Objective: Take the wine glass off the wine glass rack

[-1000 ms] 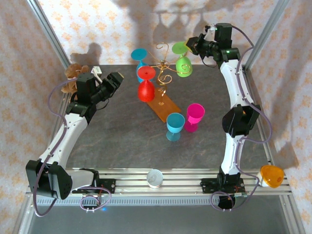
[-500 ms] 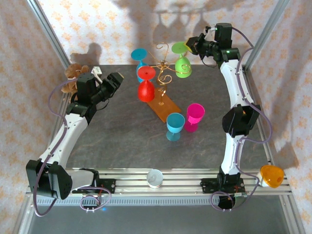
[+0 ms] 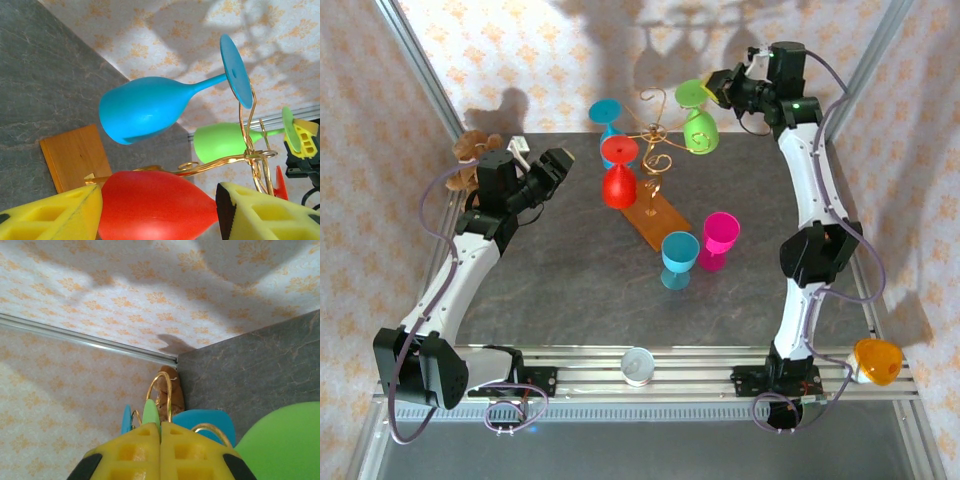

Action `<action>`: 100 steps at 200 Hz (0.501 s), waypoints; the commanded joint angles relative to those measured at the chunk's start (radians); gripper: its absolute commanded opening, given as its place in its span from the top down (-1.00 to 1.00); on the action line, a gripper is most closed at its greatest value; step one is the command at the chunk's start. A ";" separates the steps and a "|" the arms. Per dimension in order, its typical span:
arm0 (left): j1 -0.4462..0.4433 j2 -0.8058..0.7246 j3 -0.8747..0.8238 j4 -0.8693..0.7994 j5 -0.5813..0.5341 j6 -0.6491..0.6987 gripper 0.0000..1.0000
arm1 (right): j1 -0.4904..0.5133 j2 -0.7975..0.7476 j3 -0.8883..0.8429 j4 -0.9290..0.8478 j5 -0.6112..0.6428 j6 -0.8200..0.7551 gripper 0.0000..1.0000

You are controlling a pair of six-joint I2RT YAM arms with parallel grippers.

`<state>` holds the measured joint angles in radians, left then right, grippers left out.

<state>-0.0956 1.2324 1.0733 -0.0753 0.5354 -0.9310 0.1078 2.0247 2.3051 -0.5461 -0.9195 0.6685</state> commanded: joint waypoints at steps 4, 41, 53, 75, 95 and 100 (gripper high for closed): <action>0.010 -0.024 -0.022 0.046 0.011 -0.009 -0.23 | -0.008 -0.066 -0.022 -0.007 0.004 -0.033 1.00; 0.011 -0.025 -0.027 0.049 0.012 -0.012 -0.23 | -0.008 -0.061 -0.024 -0.028 -0.002 -0.041 1.00; 0.010 -0.025 -0.026 0.050 0.013 -0.012 -0.23 | -0.008 -0.061 -0.026 -0.032 -0.008 -0.046 1.00; 0.011 -0.024 -0.024 0.050 0.012 -0.012 -0.23 | -0.008 -0.062 -0.027 -0.042 -0.018 -0.055 1.00; 0.010 -0.024 -0.024 0.050 0.011 -0.011 -0.23 | -0.007 -0.061 -0.026 -0.044 -0.031 -0.058 1.00; 0.011 -0.024 -0.023 0.051 0.011 -0.011 -0.23 | -0.004 -0.061 -0.027 -0.044 -0.035 -0.059 1.00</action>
<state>-0.0956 1.2301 1.0554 -0.0612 0.5385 -0.9417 0.1040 1.9957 2.2768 -0.5903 -0.9215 0.6338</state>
